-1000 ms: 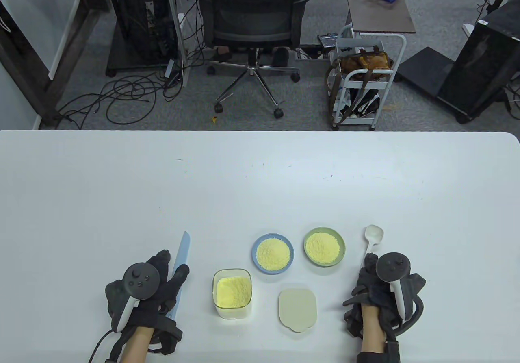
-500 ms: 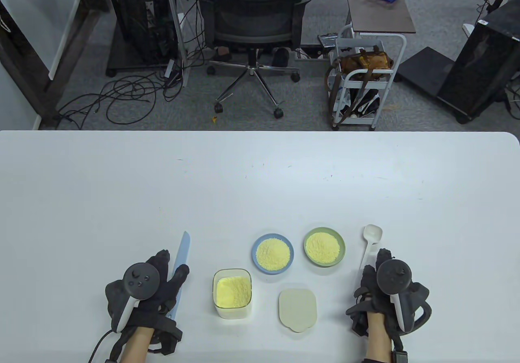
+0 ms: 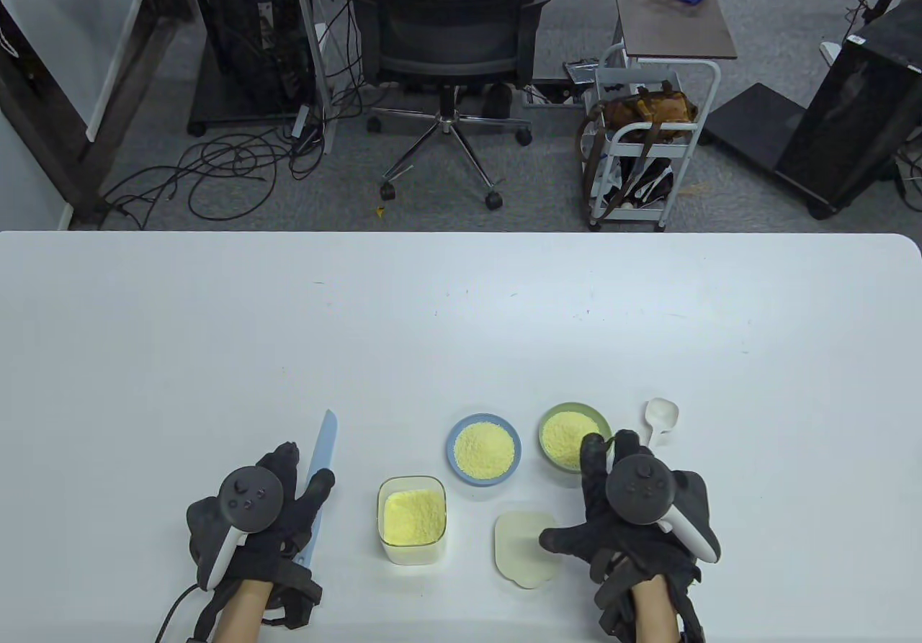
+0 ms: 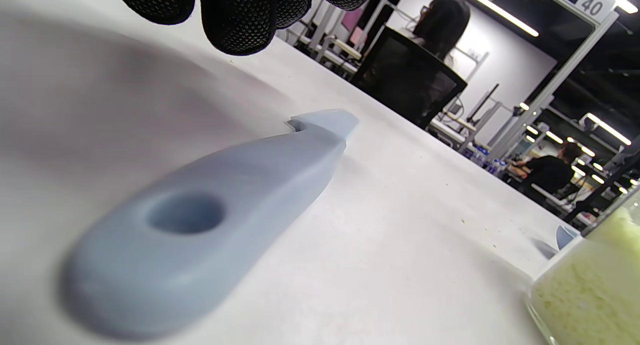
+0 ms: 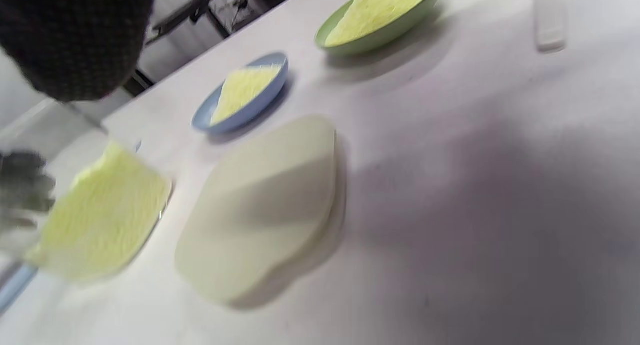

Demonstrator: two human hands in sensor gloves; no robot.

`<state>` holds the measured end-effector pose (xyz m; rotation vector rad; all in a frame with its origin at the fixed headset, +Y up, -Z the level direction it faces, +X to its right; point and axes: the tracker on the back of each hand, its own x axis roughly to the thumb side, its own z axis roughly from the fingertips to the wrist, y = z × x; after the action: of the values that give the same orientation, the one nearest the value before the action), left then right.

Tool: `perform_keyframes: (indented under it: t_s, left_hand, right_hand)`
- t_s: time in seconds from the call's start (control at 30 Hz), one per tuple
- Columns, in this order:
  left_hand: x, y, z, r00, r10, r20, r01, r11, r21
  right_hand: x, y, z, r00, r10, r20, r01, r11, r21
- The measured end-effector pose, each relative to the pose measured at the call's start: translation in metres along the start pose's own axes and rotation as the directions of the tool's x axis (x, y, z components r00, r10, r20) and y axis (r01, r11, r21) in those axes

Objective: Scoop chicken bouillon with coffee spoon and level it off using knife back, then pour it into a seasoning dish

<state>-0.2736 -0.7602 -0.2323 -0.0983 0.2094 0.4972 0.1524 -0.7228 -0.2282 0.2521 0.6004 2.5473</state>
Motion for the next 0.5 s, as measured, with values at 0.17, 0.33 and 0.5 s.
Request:
perform_keyframes:
  t_s: [0.17, 0.33, 0.5]
  left_hand:
    - [0.0, 0.0, 0.0, 1.0, 0.001, -0.002, -0.001, 1.0, 0.002]
    - [0.0, 0.0, 0.0, 1.0, 0.012, -0.003, -0.012, 1.0, -0.002]
    - [0.0, 0.0, 0.0, 1.0, 0.016, -0.005, -0.016, 1.0, -0.007]
  right_hand:
    - [0.029, 0.035, -0.016, 0.971, 0.236, 0.026, -0.237, 0.957, 0.168]
    - [0.039, 0.057, -0.025, 0.93, 0.365, 0.031, -0.361, 0.899, 0.249]
    - [0.039, 0.069, -0.033, 0.9, 0.436, 0.02, -0.423, 0.858, 0.293]
